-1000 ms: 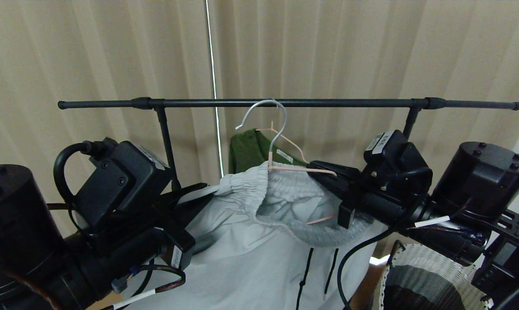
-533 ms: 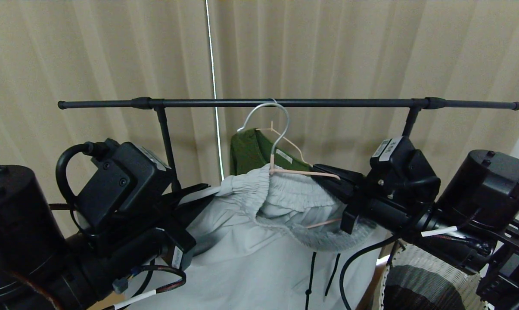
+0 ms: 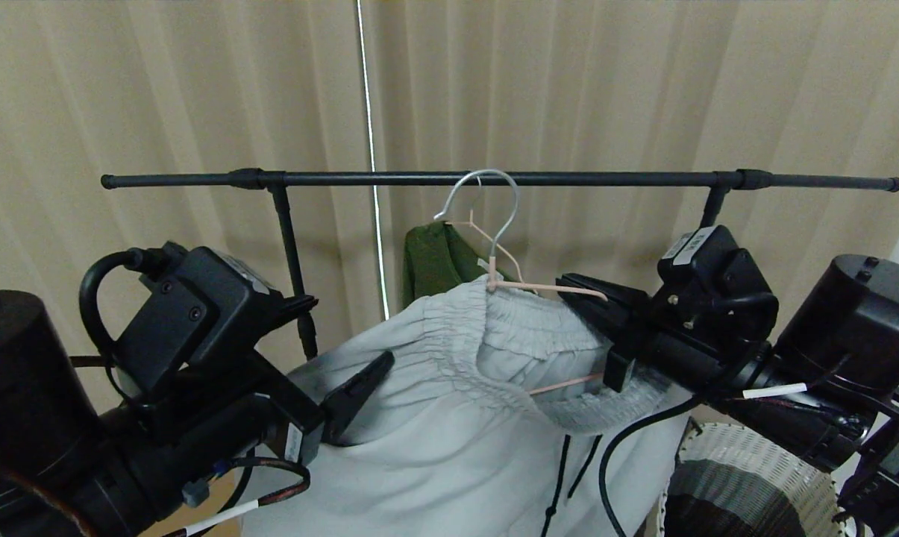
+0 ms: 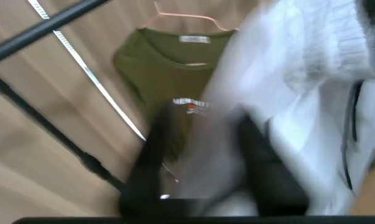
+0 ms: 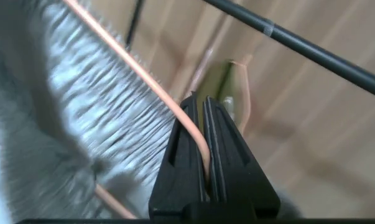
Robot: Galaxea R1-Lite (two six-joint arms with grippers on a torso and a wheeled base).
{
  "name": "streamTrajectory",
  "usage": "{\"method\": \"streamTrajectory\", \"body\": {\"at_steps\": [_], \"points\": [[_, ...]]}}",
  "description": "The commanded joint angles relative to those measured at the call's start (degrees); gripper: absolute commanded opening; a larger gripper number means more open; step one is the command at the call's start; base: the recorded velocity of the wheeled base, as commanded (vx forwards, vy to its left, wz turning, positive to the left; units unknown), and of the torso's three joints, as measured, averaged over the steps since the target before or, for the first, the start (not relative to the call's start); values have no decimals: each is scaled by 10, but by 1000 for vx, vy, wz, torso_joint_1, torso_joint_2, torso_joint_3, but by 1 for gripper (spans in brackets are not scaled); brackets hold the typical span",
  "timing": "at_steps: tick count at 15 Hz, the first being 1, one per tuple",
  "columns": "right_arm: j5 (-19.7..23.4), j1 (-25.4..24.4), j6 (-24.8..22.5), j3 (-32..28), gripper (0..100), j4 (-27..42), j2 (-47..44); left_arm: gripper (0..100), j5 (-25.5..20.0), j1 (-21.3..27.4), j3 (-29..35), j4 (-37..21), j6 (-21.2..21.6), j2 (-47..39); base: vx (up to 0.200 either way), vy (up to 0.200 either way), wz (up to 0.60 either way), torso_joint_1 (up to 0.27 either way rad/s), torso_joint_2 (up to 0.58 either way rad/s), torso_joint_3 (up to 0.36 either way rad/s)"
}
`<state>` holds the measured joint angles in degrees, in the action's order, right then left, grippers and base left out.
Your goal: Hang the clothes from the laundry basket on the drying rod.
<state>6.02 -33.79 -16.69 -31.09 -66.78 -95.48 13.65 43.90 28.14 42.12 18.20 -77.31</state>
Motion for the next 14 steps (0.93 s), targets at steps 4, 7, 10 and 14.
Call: {"method": "streamTrajectory", "body": {"at_steps": [4,7,10,14], "points": [[-22,59,-1,1,0,-1,5,100,-58,-73,-77,0,-2,54,0,0,0,0,0,0],[-53,65,13,-2,0,-29,19,100,-74,-93,-131,-1,-24,94,0,0,0,0,0,0],[-53,60,13,10,0,-47,35,100,-74,-92,-141,-1,-22,74,0,0,0,0,0,0],[-53,61,18,45,0,-60,70,100,-72,-114,-131,1,-22,1,0,0,0,0,0,0]]}}
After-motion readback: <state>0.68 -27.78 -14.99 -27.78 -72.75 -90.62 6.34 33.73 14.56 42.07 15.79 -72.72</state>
